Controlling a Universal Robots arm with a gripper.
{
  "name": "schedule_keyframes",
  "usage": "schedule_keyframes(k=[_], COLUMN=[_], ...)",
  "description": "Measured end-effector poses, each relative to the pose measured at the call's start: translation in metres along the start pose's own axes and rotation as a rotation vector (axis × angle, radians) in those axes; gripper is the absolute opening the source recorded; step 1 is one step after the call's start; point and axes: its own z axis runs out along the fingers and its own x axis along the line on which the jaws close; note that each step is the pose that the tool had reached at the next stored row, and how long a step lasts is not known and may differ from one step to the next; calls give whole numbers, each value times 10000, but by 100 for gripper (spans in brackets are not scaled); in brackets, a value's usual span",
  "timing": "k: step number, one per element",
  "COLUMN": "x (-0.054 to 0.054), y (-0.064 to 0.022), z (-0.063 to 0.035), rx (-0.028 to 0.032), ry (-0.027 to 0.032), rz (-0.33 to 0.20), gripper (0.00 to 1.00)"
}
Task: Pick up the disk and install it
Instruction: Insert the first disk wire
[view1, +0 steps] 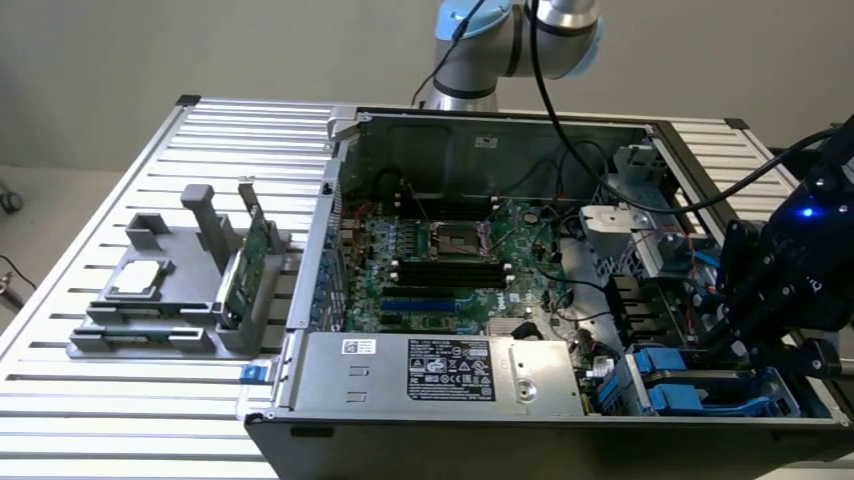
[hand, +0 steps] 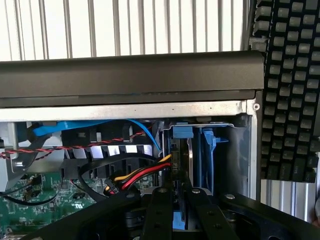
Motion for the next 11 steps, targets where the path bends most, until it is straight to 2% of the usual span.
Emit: schedule_keyframes(k=[11], x=[12], y=[-1], z=[4], rx=[-7], ry=[-122], rz=[5], gripper=[16])
